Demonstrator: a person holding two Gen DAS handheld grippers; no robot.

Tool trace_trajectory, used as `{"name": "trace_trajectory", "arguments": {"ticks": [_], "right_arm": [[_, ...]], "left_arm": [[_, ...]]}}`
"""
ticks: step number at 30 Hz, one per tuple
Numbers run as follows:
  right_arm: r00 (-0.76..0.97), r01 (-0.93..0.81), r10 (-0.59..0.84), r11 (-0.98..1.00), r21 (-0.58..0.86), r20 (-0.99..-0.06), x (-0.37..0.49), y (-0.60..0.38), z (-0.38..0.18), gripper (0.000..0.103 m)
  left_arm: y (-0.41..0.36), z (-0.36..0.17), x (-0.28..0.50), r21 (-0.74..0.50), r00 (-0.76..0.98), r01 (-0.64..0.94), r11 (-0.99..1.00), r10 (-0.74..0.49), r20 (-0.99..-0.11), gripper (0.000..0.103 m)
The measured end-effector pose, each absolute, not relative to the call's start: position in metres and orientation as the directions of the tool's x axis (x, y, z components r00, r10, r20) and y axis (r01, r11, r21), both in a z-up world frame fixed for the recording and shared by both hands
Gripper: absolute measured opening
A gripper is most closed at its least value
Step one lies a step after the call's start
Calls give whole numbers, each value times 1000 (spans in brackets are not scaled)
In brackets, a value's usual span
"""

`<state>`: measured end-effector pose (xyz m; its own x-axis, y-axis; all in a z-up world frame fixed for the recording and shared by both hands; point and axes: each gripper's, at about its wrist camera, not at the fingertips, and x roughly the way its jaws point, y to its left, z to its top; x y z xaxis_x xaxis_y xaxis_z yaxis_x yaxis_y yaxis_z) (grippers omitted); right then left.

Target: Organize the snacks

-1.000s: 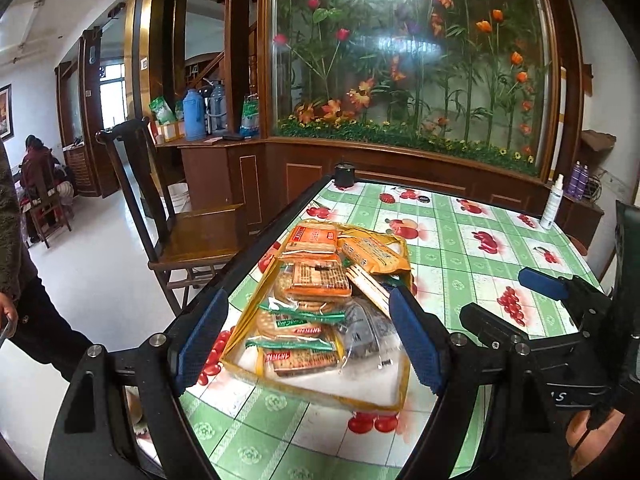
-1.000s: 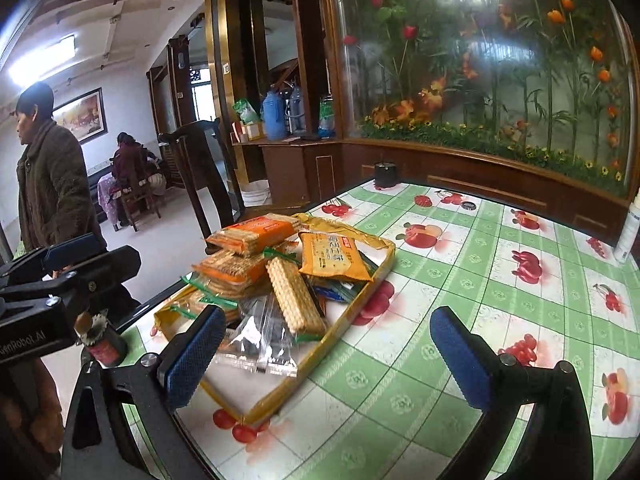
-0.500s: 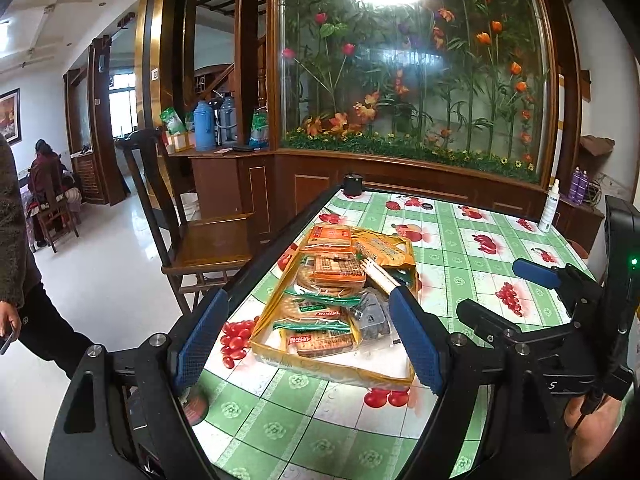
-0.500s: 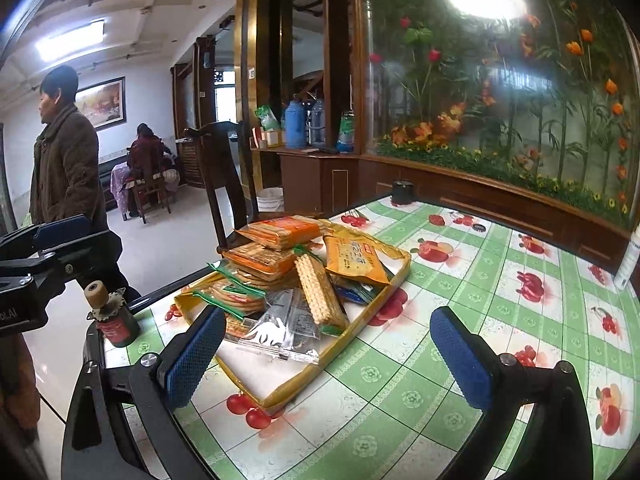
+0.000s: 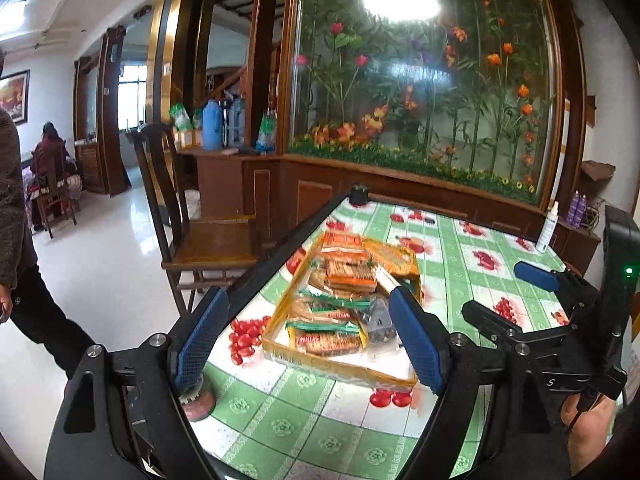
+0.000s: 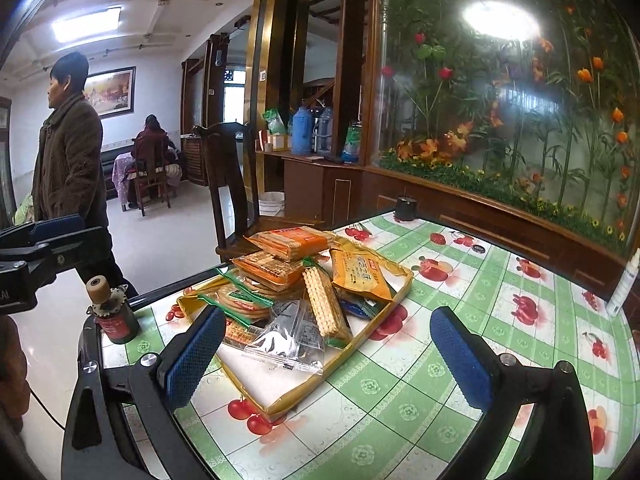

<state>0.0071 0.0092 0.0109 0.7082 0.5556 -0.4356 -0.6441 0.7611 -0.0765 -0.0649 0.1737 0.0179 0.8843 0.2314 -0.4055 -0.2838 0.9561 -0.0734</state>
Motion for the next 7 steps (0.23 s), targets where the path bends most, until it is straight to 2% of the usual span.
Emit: {"name": "trace_trajectory", "arguments": {"ticks": [7], "right_arm": [[705,-651,560,755,-82,-435,7,13,9,103]], "left_arm": [[172,22,-68,-36,886,-298,954,263,-381,83]]}}
